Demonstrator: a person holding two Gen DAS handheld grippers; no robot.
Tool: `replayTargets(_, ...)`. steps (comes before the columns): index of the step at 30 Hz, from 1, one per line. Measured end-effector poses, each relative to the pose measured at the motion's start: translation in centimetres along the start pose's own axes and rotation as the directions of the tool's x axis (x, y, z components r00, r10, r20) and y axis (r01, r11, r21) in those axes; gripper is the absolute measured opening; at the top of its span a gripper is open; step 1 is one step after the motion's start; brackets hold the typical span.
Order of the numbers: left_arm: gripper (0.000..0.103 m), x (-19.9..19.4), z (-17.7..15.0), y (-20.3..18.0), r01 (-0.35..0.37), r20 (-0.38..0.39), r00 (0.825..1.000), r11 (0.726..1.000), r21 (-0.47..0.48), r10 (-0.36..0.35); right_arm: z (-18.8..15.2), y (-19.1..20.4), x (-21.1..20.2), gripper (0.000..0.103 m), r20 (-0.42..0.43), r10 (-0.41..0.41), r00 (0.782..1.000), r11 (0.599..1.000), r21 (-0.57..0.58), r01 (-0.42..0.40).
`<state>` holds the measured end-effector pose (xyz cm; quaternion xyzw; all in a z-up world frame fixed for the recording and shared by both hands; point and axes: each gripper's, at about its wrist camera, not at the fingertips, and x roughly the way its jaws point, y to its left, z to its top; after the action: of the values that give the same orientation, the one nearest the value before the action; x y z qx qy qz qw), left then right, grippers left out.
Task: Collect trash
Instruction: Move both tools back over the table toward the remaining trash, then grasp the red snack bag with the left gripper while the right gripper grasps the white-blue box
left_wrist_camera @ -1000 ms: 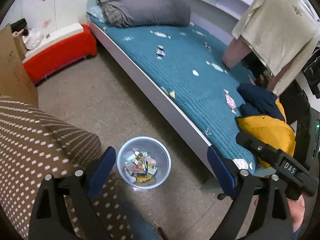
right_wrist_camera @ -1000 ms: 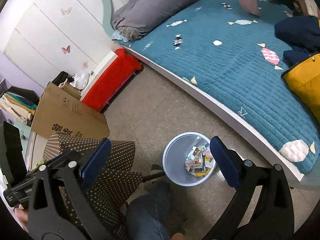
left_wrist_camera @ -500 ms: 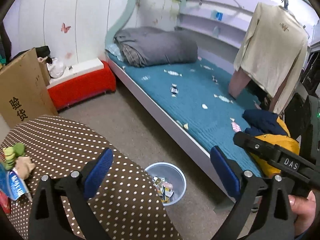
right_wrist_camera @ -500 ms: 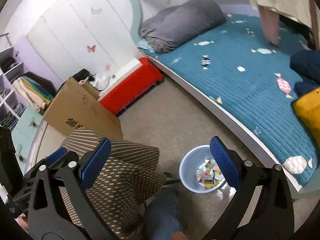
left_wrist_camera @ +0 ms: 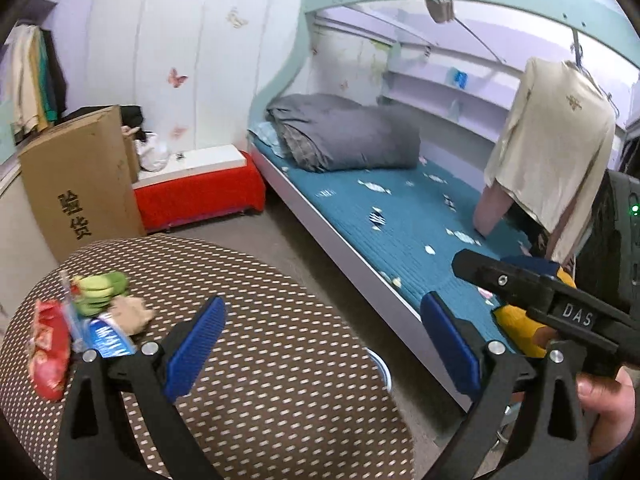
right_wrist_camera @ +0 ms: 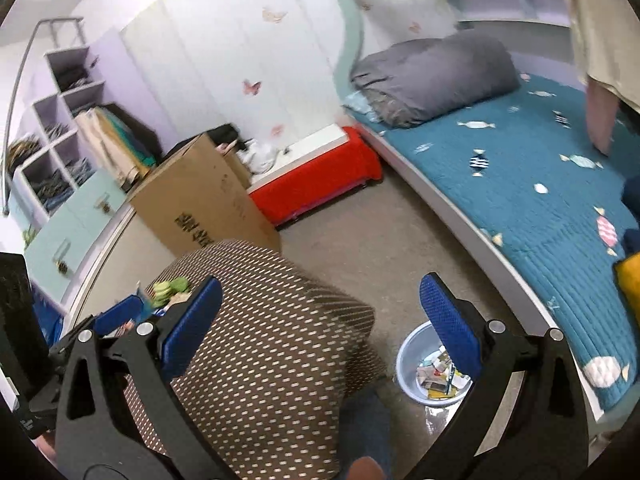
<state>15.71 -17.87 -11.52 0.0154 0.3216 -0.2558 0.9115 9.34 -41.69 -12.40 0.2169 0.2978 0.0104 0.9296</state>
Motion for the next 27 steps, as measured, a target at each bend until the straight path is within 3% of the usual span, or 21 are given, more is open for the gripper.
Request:
replayTargets(9, 0.096, -4.3, -2.1, 8.2, -0.132, 0.05, 0.989, 0.985, -0.112, 0.139, -1.0, 6.7, 2.6, 0.097, -0.085, 0.067, 0.994, 0.989, -0.124, -0.077)
replayTargets(16, 0.096, -6.4, -4.6, 15.9, -0.222, 0.032, 0.971, 0.942, -0.251, 0.237, -2.4, 11.8, 5.6, 0.097, -0.164, 0.103, 0.981, 0.968, -0.209, -0.137)
replayTargets(27, 0.096, -6.3, -8.0, 24.7, -0.342, -0.054, 0.937, 0.881, -0.327, 0.345, -4.9, 17.6, 10.3, 0.097, -0.283, 0.13, 0.95, 0.934, -0.287, -0.213)
